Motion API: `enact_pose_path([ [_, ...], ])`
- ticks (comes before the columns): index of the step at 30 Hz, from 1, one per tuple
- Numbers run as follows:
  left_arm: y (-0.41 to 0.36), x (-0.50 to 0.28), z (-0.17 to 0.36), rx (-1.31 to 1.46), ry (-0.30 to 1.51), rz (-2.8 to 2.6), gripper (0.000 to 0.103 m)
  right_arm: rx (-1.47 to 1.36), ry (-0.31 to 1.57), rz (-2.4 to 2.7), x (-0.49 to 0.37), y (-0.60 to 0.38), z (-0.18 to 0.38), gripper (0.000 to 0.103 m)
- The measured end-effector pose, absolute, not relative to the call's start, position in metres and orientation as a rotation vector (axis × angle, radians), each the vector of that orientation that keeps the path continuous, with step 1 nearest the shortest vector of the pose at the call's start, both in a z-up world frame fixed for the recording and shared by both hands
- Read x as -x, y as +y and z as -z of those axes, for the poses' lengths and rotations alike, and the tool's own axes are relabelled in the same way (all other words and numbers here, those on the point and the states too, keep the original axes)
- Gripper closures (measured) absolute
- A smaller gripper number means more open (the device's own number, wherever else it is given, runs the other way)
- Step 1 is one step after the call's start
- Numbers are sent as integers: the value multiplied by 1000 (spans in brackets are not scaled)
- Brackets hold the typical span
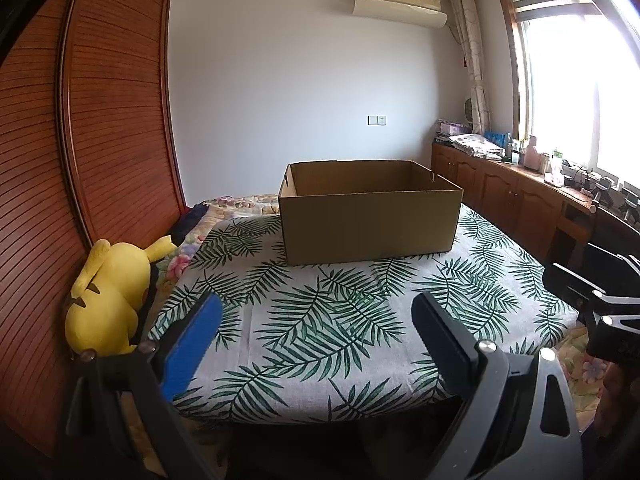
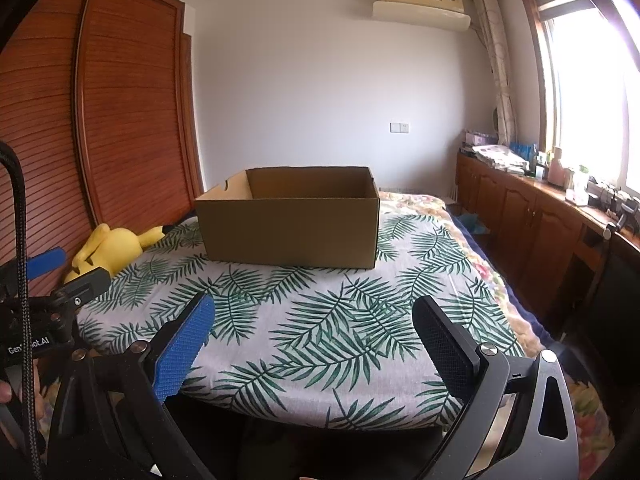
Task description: Organize snacks
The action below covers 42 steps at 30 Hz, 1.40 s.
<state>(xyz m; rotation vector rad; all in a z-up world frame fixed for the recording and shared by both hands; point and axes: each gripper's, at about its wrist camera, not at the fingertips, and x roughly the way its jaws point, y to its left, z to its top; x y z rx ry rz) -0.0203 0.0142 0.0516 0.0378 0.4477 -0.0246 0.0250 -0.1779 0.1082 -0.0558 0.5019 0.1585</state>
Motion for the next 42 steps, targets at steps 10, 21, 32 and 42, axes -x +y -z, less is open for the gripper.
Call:
enact_pose_path([
  [10, 11, 21, -53, -38, 441, 24, 6, 60, 500, -157, -25, -178, -108, 2],
  [21, 10, 22, -54, -42, 436, 23, 6, 62, 491, -156, -23, -178, -110, 2],
  [32, 10, 21, -54, -43, 433, 22, 6, 61, 490, -154, -23, -178, -110, 2],
  [42, 10, 21, -54, -40, 435, 24, 6, 63, 489, -150, -23, -181, -111, 2],
])
